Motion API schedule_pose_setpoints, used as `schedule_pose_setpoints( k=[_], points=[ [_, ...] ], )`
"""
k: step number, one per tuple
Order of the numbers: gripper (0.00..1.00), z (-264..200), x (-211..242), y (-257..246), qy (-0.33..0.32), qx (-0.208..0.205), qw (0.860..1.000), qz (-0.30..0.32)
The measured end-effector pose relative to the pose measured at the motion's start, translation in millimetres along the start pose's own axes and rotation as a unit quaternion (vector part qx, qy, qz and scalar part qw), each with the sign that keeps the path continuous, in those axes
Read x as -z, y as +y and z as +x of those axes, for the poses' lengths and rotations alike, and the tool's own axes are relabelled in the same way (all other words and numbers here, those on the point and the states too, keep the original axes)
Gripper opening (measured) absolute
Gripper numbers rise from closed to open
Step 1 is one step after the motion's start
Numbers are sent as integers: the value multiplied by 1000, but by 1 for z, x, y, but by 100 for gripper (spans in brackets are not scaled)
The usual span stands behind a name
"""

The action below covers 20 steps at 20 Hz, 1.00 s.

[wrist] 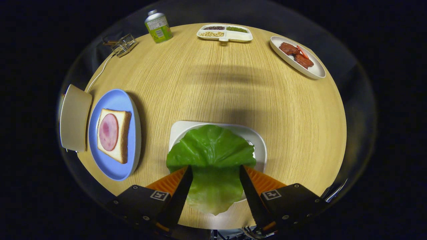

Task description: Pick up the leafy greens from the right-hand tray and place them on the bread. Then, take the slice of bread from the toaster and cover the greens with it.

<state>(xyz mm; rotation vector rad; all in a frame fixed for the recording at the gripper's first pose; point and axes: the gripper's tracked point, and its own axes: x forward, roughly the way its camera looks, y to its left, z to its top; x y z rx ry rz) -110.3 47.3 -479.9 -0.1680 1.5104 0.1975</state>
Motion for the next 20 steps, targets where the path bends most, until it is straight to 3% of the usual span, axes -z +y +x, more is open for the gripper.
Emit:
schedule_pose_setpoints(
  k=[2, 5, 9, 11, 20],
  points=[
    [77, -1, -1, -1, -2, 1, 1000, 7],
    [44, 0, -2, -3, -10, 2, 1000, 5],
    [10, -3, -1, -6, -9, -3, 999, 40],
    [5, -12, -3, 1, -15, -23, 998, 61],
    [5, -64, -17, 39, -52, -73, 993, 76]
  ],
)
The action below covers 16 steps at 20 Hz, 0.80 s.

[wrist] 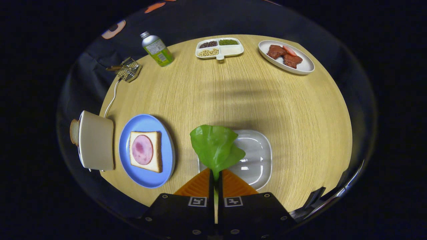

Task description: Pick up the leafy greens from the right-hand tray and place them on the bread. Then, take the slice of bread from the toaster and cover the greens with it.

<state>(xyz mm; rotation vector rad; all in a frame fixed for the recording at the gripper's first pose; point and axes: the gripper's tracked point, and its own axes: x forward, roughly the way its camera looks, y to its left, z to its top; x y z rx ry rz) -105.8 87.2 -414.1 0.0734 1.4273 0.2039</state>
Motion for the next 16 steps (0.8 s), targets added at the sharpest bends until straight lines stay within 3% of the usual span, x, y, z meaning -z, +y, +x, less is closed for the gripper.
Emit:
schedule_pose_setpoints(
  k=[7, 16],
  points=[
    [4, -20, -7, 58, -10, -44, 999, -17],
    [4, -7, -3, 148, 20, -92, 993, -67]
  ],
)
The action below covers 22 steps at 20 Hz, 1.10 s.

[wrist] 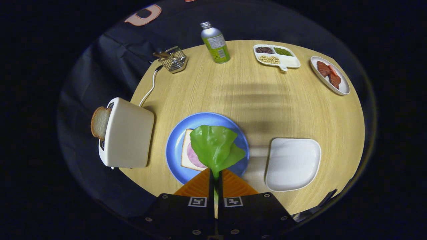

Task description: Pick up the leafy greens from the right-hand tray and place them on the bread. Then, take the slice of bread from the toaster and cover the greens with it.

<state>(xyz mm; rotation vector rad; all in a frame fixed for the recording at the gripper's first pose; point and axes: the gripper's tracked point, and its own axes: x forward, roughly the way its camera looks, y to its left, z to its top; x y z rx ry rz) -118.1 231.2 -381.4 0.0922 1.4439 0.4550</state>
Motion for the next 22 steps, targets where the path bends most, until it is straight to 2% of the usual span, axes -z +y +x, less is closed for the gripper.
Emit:
schedule_pose_setpoints(
  k=[7, 14, 17, 20, 22],
  points=[
    [5, 29, -1, 46, 34, -23, 999, -31],
    [6, 54, -7, 27, 40, 32, 998, -36],
    [12, 54, -15, 7, 23, 67, 997, -32],
    [19, 56, -16, 7, 24, 58, 997, -35],
    [29, 60, -17, 13, 25, 47, 998, -39]
  ],
)
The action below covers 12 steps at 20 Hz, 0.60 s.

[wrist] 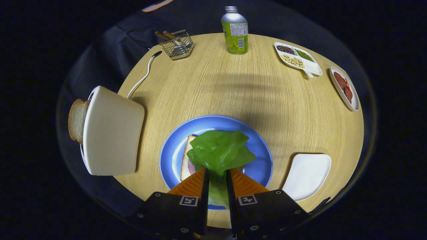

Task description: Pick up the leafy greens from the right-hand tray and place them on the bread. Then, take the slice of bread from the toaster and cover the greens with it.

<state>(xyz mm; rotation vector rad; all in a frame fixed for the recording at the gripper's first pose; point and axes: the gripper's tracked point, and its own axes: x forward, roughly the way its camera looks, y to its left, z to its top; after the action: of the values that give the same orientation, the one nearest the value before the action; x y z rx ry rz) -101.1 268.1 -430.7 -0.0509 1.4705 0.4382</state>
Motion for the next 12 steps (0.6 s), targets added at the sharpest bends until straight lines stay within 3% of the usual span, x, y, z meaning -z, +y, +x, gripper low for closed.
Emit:
schedule_pose_setpoints(
  k=[7, 12],
  points=[
    [78, 0, -3, 1, 3, 8, 1000, 0],
    [85, -31, -20, 15, -31, 16, 999, -7]
  ],
)
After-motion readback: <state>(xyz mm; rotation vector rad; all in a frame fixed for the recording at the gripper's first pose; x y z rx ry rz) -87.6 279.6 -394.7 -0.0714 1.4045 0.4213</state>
